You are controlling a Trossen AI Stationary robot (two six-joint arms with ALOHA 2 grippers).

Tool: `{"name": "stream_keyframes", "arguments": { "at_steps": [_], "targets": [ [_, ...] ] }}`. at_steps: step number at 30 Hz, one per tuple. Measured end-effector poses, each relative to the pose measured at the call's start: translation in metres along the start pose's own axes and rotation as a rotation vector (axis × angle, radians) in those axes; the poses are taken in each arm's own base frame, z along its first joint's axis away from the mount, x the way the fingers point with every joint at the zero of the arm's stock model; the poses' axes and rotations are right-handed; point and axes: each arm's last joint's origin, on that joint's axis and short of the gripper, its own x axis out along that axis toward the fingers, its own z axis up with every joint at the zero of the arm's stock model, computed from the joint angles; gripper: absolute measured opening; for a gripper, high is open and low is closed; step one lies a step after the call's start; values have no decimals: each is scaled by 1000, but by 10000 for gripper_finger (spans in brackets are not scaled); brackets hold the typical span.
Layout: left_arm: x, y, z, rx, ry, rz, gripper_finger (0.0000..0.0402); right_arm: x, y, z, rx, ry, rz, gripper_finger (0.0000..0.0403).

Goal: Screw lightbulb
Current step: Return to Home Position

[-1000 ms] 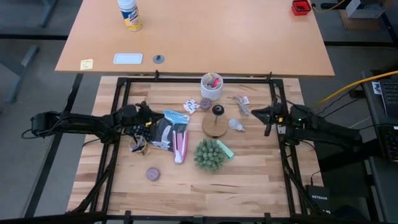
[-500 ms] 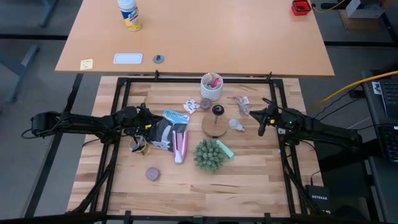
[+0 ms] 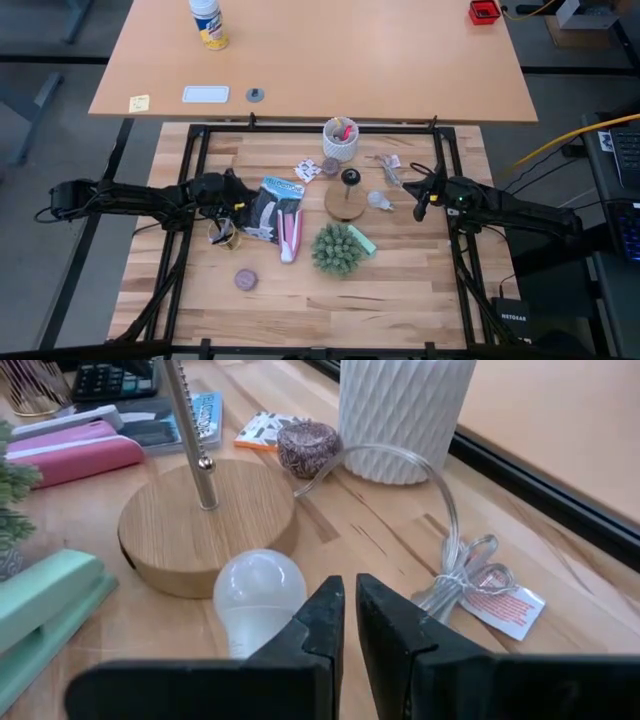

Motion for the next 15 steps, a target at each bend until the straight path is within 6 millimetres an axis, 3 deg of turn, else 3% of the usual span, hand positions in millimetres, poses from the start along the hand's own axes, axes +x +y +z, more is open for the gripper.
{"name": "stream_keyframes", "arguments": {
  "at_steps": [10,15],
  "targets": [
    [-9,1,-11,3,111,3,11,0,0,0,0,1,1,37],
    [-19,1,-9,1,88,-2,11,0,0,0,0,1,1,37]
  ]
}}
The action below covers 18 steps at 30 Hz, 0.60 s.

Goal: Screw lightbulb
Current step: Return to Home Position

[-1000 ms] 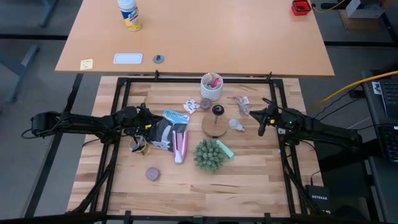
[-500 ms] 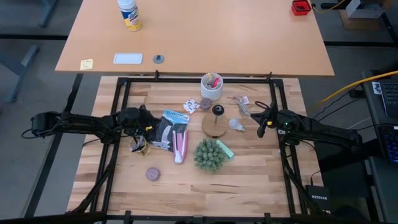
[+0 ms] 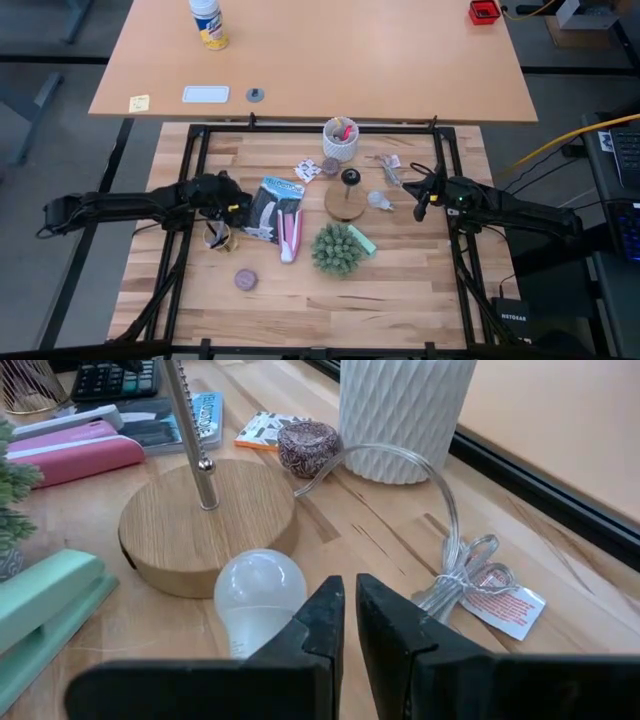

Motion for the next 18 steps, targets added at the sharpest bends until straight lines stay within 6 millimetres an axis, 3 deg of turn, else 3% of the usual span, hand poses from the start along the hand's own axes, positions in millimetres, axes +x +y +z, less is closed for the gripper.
{"name": "stream_keyframes", "arguments": {
  "at_steps": [18],
  "targets": [
    [-37,1,29,-21,-473,-12,11,0,0,0,0,0,0,37]
  ]
}}
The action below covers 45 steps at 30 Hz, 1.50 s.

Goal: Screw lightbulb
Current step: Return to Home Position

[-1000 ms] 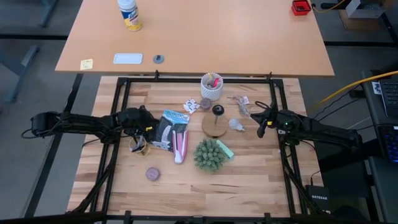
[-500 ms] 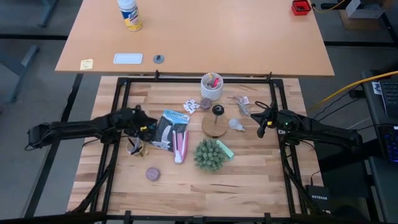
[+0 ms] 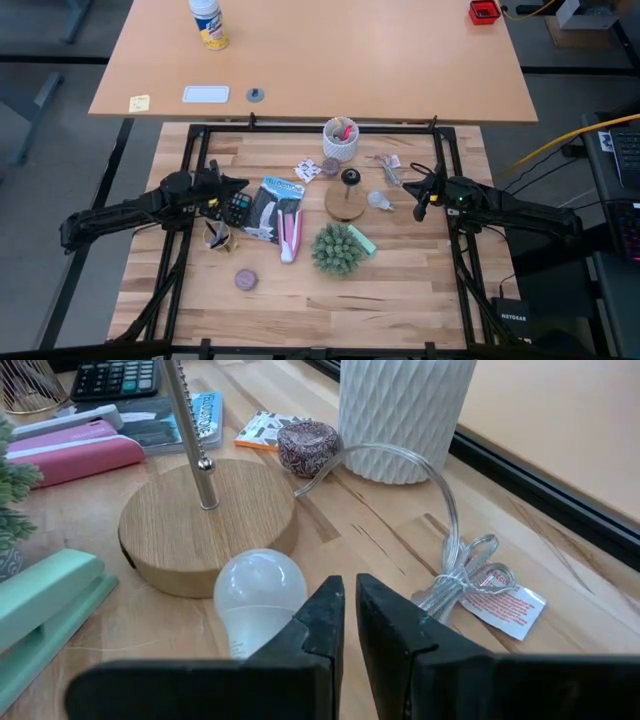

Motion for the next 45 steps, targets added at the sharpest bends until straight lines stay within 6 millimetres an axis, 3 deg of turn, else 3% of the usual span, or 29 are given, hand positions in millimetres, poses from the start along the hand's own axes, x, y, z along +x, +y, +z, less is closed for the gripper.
{"name": "stream_keyframes", "arguments": {
  "at_steps": [9,45],
  "targets": [
    [-10,0,10,-6,-141,-4,11,0,0,0,0,1,0,37],
    [-9,0,10,-6,-131,-3,11,-2,-2,-1,2,-11,-35,37]
  ]
}}
